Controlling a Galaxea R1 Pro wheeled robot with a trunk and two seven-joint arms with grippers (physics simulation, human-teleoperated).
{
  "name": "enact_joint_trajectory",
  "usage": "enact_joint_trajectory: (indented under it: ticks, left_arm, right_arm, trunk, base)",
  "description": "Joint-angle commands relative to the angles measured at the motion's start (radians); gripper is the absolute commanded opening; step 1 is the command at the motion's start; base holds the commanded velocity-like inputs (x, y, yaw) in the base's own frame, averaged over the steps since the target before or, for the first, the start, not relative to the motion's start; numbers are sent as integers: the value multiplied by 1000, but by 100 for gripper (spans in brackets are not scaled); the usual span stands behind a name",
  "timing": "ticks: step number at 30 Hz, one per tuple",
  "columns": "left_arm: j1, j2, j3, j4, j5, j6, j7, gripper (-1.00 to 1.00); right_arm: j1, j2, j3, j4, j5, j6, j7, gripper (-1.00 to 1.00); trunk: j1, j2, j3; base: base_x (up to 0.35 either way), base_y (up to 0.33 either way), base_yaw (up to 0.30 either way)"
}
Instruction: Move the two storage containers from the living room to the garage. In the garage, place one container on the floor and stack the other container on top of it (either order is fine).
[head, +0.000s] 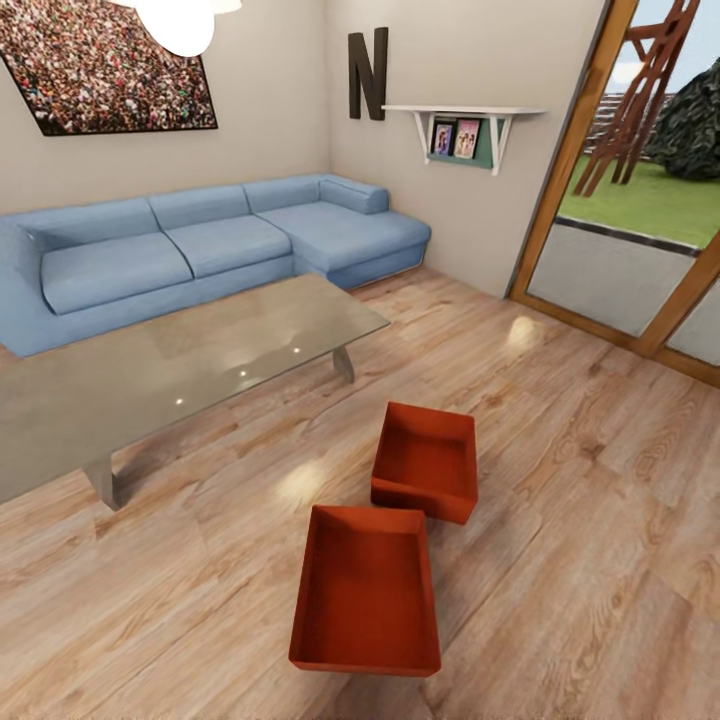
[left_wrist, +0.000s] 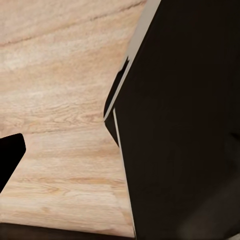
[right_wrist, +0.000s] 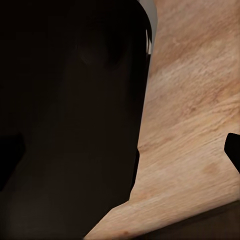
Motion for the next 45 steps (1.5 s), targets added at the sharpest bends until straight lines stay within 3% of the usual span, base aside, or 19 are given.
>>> enact_joint_trajectory:
  ticks: [1,45]
  left_arm:
    - [0,0,6,0,-1,-2,1,100]
    - [0,0,6,0,-1,-2,1,100]
  right_arm:
    - [-1,0,8,3,-10,-6,3,100]
    - [-1,0,11,3,-8,-10,-4,100]
  trunk:
    - [0,0,-2]
    - [0,0,-74]
  base:
    - [0,0,0]
    - [0,0,0]
